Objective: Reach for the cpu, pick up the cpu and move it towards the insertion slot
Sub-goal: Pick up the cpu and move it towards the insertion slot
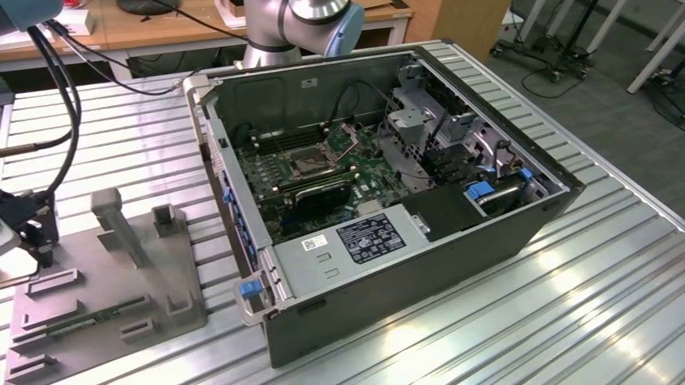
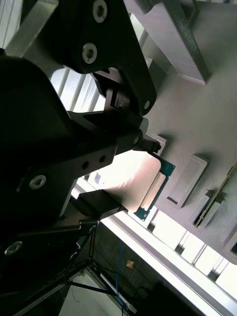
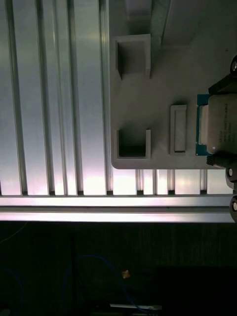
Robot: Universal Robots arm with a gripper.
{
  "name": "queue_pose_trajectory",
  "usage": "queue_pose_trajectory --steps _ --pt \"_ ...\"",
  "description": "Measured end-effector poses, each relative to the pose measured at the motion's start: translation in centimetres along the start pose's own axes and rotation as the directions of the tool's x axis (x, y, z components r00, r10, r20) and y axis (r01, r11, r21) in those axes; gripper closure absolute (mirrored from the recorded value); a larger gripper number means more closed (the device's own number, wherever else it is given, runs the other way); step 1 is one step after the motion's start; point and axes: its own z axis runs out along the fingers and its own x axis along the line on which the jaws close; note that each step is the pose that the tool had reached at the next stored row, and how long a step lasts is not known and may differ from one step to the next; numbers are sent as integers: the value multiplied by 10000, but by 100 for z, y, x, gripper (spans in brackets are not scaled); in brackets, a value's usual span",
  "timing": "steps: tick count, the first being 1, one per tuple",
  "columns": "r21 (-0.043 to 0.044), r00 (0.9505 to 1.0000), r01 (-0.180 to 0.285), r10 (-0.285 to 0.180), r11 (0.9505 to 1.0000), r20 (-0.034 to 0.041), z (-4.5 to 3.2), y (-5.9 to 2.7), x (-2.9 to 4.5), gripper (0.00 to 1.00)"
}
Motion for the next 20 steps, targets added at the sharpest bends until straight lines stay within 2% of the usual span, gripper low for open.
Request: queue_pose_trajectory --steps 8,20 --pt "1 10000 -1 1 10000 -13 -17 1 0 45" --pt "-1 10000 -1 1 10000 -11 -117 6 0 45"
